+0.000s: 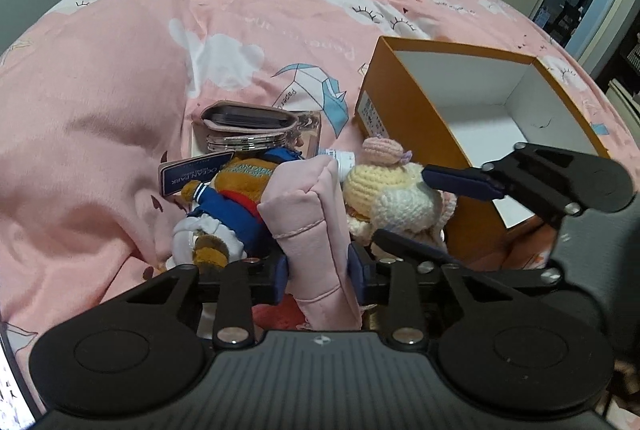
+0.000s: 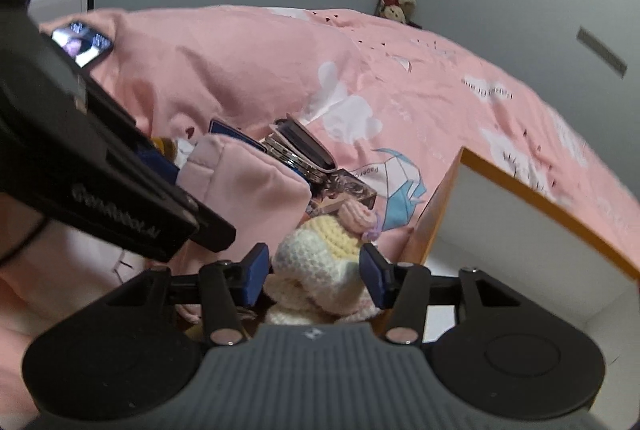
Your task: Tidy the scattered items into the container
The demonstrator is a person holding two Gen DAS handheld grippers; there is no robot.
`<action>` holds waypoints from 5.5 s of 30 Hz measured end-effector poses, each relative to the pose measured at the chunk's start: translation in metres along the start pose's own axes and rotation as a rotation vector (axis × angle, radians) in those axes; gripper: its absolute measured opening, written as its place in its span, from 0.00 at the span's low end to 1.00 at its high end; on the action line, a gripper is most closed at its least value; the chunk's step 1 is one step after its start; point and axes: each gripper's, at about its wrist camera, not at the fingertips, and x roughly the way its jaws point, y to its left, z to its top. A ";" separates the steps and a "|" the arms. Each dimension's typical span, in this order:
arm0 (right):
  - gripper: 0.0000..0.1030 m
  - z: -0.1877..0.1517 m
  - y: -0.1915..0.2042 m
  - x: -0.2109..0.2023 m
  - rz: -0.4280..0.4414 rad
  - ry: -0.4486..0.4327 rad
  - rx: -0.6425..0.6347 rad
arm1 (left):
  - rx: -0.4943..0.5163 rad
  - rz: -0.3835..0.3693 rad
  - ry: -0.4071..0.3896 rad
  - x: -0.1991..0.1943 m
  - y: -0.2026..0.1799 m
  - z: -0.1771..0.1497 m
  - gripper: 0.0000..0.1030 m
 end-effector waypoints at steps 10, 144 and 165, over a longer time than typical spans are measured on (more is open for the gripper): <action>0.28 -0.002 0.012 0.004 -0.062 -0.025 -0.105 | 0.020 0.003 -0.042 -0.008 -0.007 0.002 0.28; 0.26 -0.056 -0.144 -0.003 0.057 0.100 0.445 | 0.179 -0.090 0.140 0.086 -0.108 0.110 0.26; 0.26 -0.051 -0.170 -0.008 0.245 0.079 0.374 | -0.044 -0.164 0.432 0.101 -0.092 0.129 0.09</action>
